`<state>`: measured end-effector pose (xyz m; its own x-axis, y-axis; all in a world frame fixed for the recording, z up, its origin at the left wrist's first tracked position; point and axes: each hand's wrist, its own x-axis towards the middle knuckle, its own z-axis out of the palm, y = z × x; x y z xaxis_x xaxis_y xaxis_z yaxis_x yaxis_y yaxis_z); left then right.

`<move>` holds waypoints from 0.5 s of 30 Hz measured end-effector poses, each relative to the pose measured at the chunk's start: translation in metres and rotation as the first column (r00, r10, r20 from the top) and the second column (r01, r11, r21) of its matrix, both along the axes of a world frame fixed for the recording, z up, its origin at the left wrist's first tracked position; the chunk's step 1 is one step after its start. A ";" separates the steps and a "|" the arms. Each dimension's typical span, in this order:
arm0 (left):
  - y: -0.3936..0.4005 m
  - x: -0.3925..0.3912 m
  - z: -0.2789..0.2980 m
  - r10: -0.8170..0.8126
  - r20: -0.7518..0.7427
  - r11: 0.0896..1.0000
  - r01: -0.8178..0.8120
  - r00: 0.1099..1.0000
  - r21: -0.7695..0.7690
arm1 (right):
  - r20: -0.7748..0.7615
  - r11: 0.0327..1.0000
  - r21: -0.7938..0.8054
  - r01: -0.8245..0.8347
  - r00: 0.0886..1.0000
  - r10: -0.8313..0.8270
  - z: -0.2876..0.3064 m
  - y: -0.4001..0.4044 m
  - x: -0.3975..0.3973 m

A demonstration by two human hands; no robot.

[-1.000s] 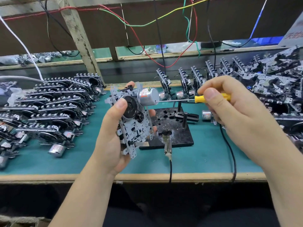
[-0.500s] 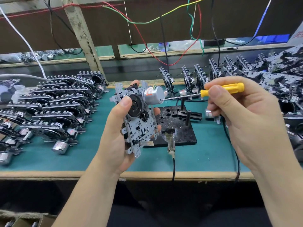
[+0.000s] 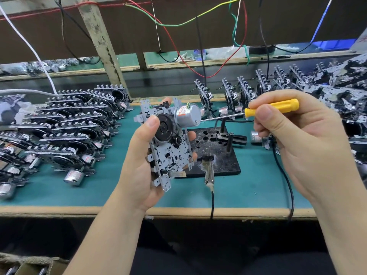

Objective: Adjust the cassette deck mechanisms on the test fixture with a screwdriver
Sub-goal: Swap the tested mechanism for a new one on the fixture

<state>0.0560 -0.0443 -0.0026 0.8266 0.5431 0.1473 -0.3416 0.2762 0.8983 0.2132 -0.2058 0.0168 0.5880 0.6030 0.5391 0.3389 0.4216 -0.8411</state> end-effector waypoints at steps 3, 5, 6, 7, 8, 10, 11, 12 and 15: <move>0.001 0.002 0.001 0.000 -0.010 1.000 0.000 1.000 0.002 | -0.009 1.000 0.001 -0.004 1.000 0.004 -0.003 0.000 0.002; 0.002 0.004 0.002 -0.006 -0.015 1.000 0.006 1.000 0.017 | -0.010 1.000 -0.002 -0.001 1.000 0.001 -0.005 0.000 0.004; 0.002 0.005 0.002 -0.010 -0.015 1.000 0.011 1.000 0.026 | -0.015 1.000 0.003 0.006 1.000 -0.006 -0.007 0.000 0.004; 0.003 0.007 0.003 -0.009 -0.006 1.000 0.009 1.000 0.027 | -0.035 1.000 0.024 0.018 0.999 -0.017 -0.007 -0.001 0.006; 0.004 0.009 0.003 0.004 0.010 1.000 -0.004 1.000 0.019 | -0.085 0.997 0.065 0.035 0.996 -0.030 -0.008 -0.002 0.008; 0.010 0.014 0.007 0.061 0.019 0.997 -0.062 0.998 0.041 | -0.237 0.981 0.167 0.101 0.970 -0.060 -0.009 -0.008 0.015; 0.015 0.018 0.010 0.092 -0.004 0.990 -0.091 0.996 0.112 | -0.292 0.969 0.196 0.153 0.952 -0.091 -0.010 -0.011 0.019; 0.021 0.022 0.013 0.127 -0.052 0.966 -0.112 0.990 0.234 | -0.320 0.958 0.202 0.203 0.938 -0.131 -0.011 -0.014 0.024; 0.038 0.043 0.025 0.287 -0.201 0.697 -0.061 0.937 0.714 | -0.323 0.950 0.150 0.273 0.922 -0.213 -0.017 -0.016 0.030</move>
<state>0.0989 -0.0066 0.0227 0.7921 0.5193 0.3209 -0.0270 -0.4954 0.8682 0.2428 -0.2217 -0.0001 0.8549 0.3252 0.4042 0.1959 0.5190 -0.8320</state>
